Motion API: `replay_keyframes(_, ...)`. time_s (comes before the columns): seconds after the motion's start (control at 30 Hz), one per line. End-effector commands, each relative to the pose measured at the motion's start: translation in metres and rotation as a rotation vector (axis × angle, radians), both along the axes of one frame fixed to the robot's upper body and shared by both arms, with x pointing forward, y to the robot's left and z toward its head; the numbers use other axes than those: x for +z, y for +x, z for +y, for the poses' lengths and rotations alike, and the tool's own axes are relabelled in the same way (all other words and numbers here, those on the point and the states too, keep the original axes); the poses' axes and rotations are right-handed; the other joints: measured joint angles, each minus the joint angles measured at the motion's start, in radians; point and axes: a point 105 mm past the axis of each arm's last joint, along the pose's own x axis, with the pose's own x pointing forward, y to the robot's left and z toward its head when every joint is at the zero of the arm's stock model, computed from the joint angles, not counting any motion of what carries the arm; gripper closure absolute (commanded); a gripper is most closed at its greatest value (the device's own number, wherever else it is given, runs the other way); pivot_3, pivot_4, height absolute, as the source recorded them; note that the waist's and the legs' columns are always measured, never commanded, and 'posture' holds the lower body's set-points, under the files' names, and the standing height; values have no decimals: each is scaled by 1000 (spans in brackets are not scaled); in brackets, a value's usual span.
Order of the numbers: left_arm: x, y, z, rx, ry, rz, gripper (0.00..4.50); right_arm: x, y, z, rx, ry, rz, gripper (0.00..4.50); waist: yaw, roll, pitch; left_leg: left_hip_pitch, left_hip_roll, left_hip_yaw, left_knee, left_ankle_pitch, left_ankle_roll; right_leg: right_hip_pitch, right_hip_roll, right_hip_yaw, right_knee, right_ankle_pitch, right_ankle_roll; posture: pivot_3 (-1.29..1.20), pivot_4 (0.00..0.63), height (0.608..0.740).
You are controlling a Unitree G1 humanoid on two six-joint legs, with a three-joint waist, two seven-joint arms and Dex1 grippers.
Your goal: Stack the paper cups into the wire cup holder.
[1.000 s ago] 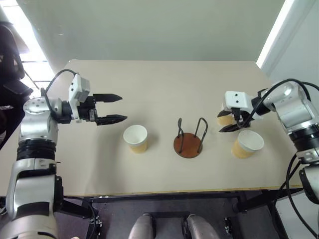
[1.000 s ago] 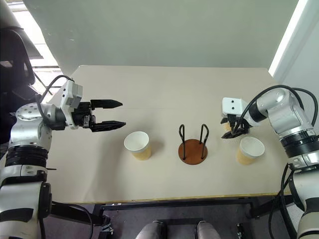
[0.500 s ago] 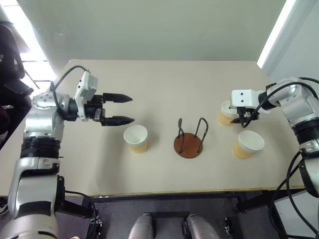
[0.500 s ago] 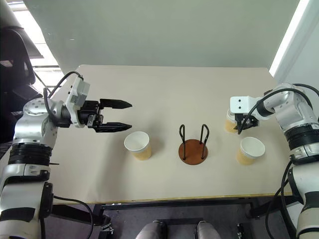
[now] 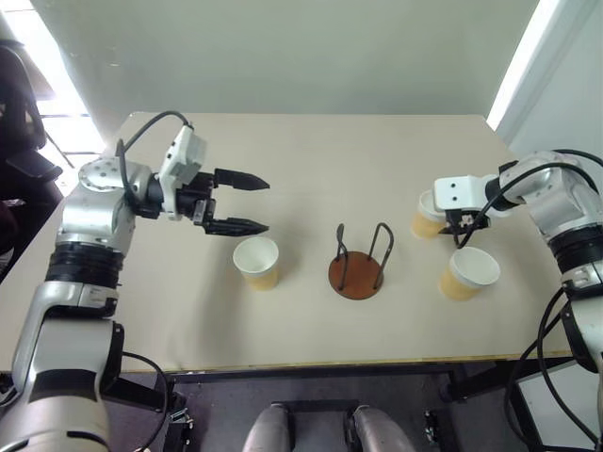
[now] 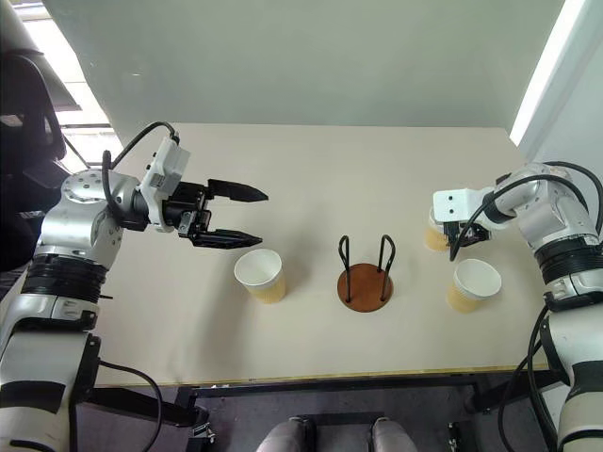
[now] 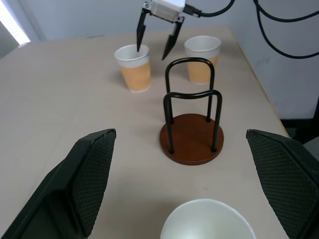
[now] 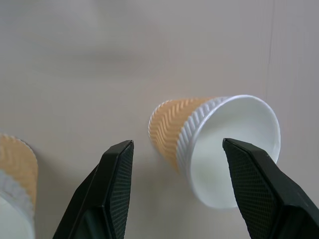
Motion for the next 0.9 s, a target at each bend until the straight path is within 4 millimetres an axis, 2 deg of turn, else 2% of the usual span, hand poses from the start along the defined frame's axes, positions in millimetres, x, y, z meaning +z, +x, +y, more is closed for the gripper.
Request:
replay_keyframes(0.03, 21, -11, -12, -87, 21, -57, 0, 13, 5, -3, 14, -61, -54, 1616, 0, 0, 0, 0, 0, 0, 0, 0, 0, 0, 0, 0, 0, 0, 0, 0, 150, 740)
replay_keyframes(0.27, 26, -15, -16, -101, 21, -59, 0, 3, 10, -4, 32, -121, -35, 1616, -1, 0, 0, 1, 0, 0, -1, 0, 0, 0, 0, 0, 0, 0, 0, 0, 150, 740)
replay_keyframes(0.3, 26, -16, -16, -100, 21, -59, 0, 3, 10, -2, 37, -120, -34, 1780, -1, 0, 0, 1, 0, 0, -1, 0, 0, 0, 0, 0, 0, 0, 0, 0, 150, 740)
replay_keyframes(0.4, 25, -16, -14, -96, 22, -57, 0, 4, 11, 4, 53, -110, -29, 2541, -1, 0, 0, 0, 0, 0, -1, 0, 0, 0, 0, 0, 0, 1, 1, 0, 150, 740)
replay_keyframes(0.57, 20, -14, -13, -90, 35, -48, 0, 10, 8, 9, 86, -115, -29, 4314, -1, 0, 0, 0, 0, 0, -1, 0, 0, 0, 0, 0, -1, 1, 1, 0, 150, 740)
replay_keyframes(0.6, 19, -13, -12, -88, 38, -45, 0, 12, 7, 10, 94, -116, -30, 4463, -1, 0, 0, 0, 0, 0, -1, 0, 0, 0, 0, 0, -1, 1, 1, 0, 150, 740)
replay_keyframes(0.77, 15, -8, -9, -70, 50, -42, 0, 28, -3, 14, 152, -158, -57, 4463, -1, 1, 0, 0, 0, 0, -2, 0, 0, 0, 0, 0, -1, -1, -2, 0, 150, 740)
replay_keyframes(0.9, 7, -1, -5, -46, 83, -44, 0, 51, -19, 34, 214, -122, -79, 4463, -1, 1, 0, 0, 0, 1, -2, 0, 0, 0, 0, 0, -1, -2, -3, 0, 150, 740)
